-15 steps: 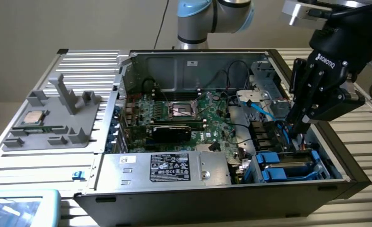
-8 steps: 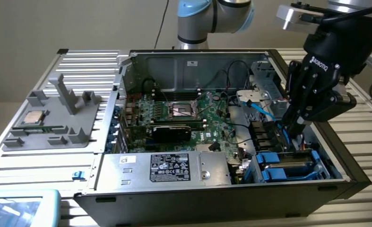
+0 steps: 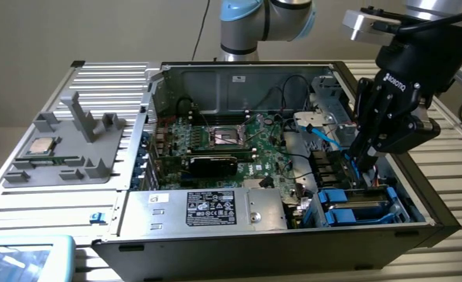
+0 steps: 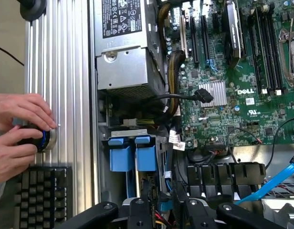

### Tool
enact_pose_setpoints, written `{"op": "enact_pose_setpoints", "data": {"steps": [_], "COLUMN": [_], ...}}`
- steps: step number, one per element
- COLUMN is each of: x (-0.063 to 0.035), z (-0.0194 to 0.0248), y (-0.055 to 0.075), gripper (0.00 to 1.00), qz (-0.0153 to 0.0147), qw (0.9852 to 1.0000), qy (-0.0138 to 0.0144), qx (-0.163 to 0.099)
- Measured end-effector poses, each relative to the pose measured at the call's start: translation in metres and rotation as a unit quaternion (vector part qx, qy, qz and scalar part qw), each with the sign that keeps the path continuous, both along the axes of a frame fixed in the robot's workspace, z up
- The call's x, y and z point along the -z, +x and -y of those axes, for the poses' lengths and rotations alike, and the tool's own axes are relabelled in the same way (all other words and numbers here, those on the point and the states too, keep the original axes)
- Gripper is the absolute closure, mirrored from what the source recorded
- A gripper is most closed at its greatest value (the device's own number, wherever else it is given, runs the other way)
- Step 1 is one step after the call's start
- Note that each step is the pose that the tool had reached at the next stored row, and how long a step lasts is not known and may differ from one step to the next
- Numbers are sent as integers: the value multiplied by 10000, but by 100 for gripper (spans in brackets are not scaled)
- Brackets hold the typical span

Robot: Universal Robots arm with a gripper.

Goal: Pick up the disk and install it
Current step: 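Insert the first disk wire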

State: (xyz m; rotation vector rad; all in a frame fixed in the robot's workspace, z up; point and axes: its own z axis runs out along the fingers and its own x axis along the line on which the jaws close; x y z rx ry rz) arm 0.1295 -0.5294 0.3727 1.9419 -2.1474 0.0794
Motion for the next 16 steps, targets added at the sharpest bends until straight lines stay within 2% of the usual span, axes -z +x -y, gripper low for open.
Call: {"op": "enact_pose_setpoints", "data": {"steps": [5,11,13,15,16], "x": [34,54,57,57,57], "z": [3,15,18,24,27], "y": [5,25,26,27,27], "gripper": [69,69,71,84,84], "qz": [-51,-80,-94,-104,-106], "qw": [10000,10000,10000,9999,9999], "qy": [-1,3,2,3,6], "qx": [1,0,0,1,1]}}
